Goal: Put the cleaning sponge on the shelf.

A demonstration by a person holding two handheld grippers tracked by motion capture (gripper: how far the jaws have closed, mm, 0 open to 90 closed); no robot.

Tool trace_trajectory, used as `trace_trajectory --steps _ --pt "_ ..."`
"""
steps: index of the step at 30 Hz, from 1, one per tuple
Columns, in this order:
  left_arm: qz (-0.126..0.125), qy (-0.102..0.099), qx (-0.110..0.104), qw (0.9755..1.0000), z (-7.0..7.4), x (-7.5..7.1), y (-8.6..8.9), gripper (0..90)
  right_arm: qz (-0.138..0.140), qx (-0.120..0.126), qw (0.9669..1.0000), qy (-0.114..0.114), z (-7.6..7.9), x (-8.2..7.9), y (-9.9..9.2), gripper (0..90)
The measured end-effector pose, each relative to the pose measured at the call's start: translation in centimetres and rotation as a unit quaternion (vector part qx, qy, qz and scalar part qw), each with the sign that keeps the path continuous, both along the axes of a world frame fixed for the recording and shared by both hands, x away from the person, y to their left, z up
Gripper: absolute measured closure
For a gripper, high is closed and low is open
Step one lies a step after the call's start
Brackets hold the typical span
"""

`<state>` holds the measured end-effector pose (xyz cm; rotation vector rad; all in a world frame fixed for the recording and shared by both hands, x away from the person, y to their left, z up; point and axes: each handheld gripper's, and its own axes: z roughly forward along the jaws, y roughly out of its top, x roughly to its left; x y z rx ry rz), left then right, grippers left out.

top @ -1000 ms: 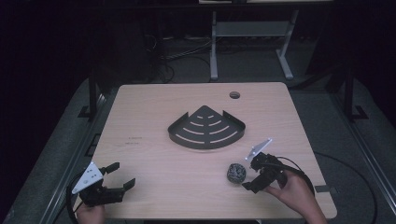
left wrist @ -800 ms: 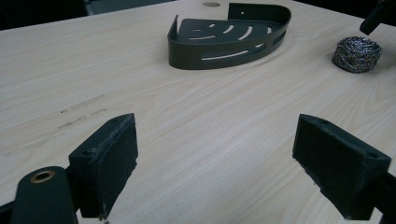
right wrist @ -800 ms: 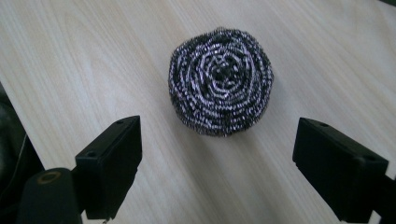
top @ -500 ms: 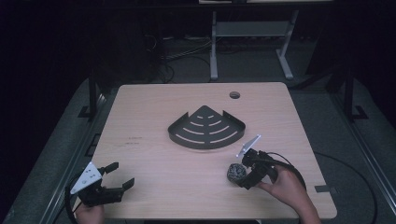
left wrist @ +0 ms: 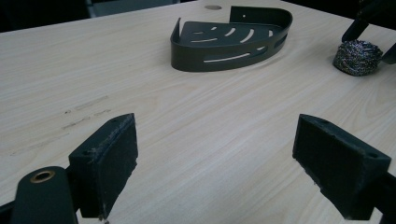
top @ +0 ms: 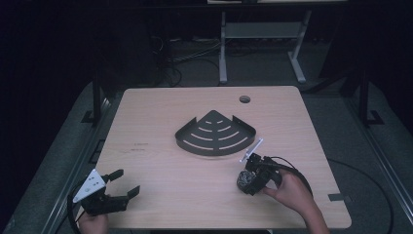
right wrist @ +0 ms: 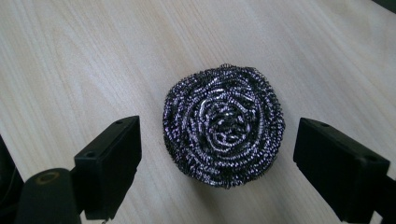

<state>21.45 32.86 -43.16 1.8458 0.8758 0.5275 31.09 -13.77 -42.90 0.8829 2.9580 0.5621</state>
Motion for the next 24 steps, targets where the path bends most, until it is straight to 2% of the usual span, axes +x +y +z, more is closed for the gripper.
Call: trace_trajectory --steps 5,7,19,24 --pt "0.001 0.001 -0.003 1.0 0.0 0.0 0.0 13.3 0.003 -0.005 1.0 0.003 -0.3 0.2 0.3 15.1" --pt "0.001 0.001 -0.003 1.0 0.0 0.0 0.0 13.3 -0.001 -0.016 0.9999 0.005 -0.6 0.4 0.4 16.0" --pt "0.002 -0.001 -0.007 1.0 0.1 -0.1 0.2 13.3 0.009 -0.031 0.9994 0.009 -1.0 0.6 1.1 29.1" --pt "0.002 -0.003 -0.006 1.0 0.2 -0.1 0.3 13.3 0.013 -0.035 0.9993 0.007 -0.8 0.6 1.3 31.9"
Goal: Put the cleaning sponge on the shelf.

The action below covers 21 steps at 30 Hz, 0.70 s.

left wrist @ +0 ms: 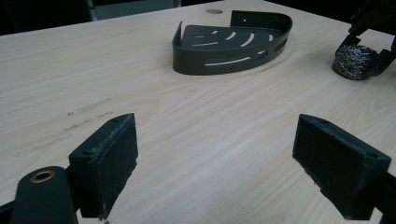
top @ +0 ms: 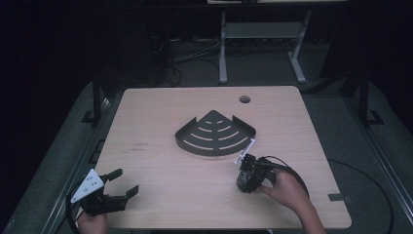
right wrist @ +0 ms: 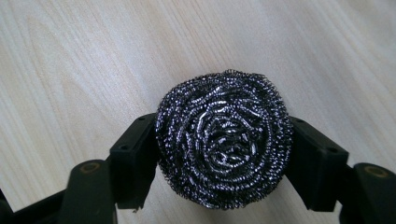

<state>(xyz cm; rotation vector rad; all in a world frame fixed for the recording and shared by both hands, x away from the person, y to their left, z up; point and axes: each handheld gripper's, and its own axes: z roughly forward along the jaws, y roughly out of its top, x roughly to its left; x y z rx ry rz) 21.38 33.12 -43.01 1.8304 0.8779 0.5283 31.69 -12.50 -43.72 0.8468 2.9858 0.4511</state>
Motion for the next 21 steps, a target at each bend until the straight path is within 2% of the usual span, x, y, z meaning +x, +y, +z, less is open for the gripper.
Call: trace_trajectory --steps 10,21 --pt "0.0 0.001 -0.002 1.0 0.0 0.0 0.0 13.3 0.006 0.012 0.9999 -0.009 1.2 0.0 0.1 32.7" --pt "0.001 0.001 -0.002 1.0 0.0 0.0 0.0 13.3 0.015 0.022 0.9996 -0.009 2.4 0.5 0.7 32.6"
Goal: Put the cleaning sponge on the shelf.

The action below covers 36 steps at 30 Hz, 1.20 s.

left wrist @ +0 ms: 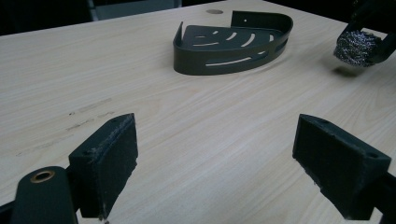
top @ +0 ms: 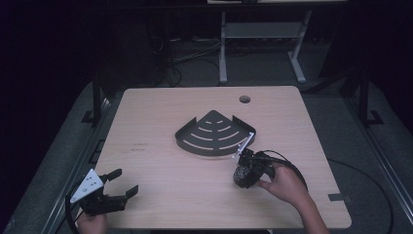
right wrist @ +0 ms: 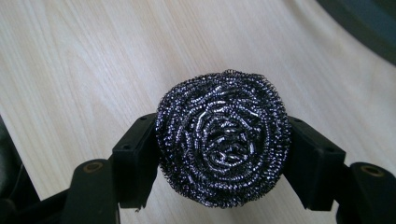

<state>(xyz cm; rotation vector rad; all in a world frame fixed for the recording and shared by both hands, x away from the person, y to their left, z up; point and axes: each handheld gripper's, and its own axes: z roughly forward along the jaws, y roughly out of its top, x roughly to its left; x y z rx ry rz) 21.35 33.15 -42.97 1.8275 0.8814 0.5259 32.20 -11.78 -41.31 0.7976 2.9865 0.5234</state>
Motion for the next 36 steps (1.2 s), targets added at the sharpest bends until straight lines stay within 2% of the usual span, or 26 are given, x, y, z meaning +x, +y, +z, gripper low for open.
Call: trace_trajectory --steps 18,23,25,36 --pt "0.0 -0.001 0.0 1.0 0.0 0.0 0.0 13.3 0.008 -0.007 0.9999 0.002 1.5 1.5 0.9 32.6" --pt "0.001 -0.002 -0.002 1.0 0.0 0.0 0.0 13.3 0.01 -0.006 0.9999 -0.004 2.3 2.1 1.0 32.6" --pt "0.001 -0.002 -0.001 1.0 0.0 0.0 0.0 13.3 0.01 0.001 1.0 -0.002 2.4 2.3 1.0 32.6" --pt "0.001 -0.002 -0.003 1.0 0.0 0.0 0.0 13.3 0.011 -0.007 0.9999 -0.001 2.7 3.3 1.7 32.6"
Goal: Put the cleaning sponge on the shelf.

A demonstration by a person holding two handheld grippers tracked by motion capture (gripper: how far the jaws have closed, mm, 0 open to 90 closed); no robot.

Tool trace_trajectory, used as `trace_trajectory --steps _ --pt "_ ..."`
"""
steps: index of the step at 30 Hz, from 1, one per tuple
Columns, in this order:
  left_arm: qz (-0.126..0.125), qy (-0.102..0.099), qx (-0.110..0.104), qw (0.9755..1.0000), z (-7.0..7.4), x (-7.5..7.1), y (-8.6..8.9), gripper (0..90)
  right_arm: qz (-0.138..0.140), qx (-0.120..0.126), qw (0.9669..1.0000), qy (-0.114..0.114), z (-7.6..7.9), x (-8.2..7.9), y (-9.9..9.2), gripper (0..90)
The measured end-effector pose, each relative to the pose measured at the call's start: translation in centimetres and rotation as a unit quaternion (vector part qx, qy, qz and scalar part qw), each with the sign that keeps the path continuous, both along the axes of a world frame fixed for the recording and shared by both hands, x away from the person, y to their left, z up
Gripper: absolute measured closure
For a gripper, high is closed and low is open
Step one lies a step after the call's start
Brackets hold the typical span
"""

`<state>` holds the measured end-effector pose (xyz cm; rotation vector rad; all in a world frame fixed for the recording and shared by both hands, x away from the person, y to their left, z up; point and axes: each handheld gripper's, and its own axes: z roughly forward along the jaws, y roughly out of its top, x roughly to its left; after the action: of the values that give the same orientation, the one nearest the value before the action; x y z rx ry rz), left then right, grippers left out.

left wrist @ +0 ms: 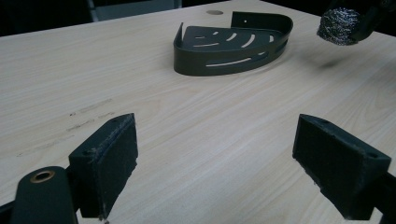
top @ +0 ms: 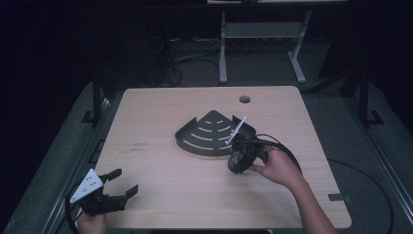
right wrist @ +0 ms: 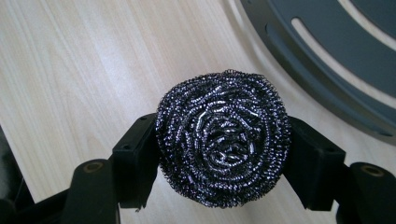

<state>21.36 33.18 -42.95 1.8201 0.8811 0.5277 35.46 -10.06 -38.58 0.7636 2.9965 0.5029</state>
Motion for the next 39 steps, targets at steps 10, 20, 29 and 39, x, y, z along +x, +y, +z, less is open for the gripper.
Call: trace_trajectory --steps 10,20,29,39 --pt "0.001 -0.001 -0.002 1.0 0.0 -0.1 0.0 13.3 0.005 0.007 1.0 0.0 0.5 1.3 0.8 32.6" --pt "0.001 0.0 -0.001 1.0 0.0 0.0 0.2 13.3 0.01 0.005 0.9999 0.001 1.1 3.1 2.0 32.6" --pt "0.0 0.002 0.0 1.0 -0.1 0.2 0.1 13.3 0.005 0.007 1.0 0.003 1.3 4.8 2.7 32.6" --pt "0.001 0.001 0.002 1.0 -0.1 0.2 0.1 13.3 0.006 0.004 1.0 0.004 1.2 6.5 3.5 32.6"
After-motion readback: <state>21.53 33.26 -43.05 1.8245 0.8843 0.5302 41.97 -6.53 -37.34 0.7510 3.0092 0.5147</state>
